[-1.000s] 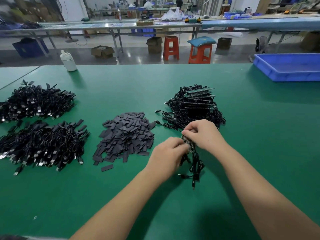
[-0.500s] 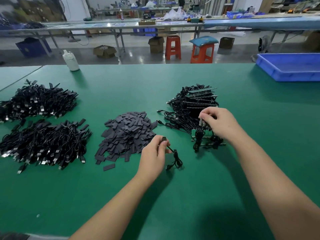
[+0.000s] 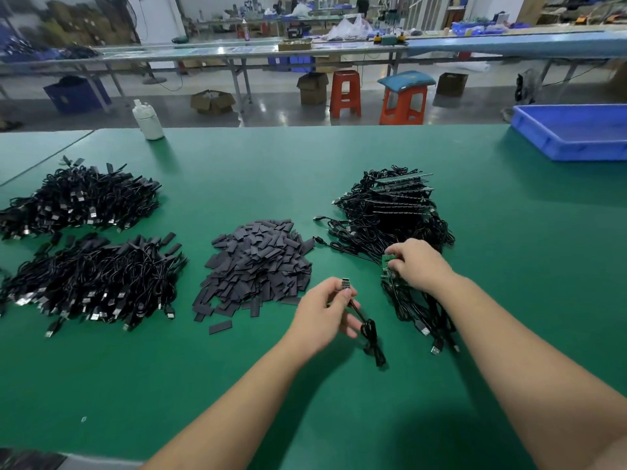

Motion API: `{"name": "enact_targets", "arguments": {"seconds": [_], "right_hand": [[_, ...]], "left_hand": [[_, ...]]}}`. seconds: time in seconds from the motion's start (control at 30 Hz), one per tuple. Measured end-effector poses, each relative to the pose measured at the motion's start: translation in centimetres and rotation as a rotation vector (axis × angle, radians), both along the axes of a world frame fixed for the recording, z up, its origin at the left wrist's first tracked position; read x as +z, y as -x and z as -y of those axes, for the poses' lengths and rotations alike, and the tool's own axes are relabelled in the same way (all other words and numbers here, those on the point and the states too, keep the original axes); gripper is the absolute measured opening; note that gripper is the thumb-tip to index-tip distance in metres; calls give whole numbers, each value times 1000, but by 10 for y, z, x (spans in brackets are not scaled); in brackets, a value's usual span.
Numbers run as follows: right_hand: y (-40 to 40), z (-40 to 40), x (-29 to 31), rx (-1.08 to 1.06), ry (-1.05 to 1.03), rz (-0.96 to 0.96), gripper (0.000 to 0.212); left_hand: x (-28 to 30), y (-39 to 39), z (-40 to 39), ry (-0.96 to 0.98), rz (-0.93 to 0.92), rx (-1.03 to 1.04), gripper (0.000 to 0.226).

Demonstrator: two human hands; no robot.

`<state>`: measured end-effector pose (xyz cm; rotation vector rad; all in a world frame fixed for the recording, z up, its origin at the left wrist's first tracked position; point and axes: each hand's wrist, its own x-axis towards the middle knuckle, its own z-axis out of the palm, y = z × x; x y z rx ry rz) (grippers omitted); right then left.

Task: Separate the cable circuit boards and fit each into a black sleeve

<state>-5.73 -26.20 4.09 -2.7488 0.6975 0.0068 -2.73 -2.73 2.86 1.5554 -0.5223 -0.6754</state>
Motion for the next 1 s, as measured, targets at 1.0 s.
{"name": "enact_targets", "arguments": {"seconds": [1.0], "right_hand": [[21,-90,-45,-171,-867,-8,8]], "left_hand": [[-41,-117,-164,-1170,674,147,18]]}}
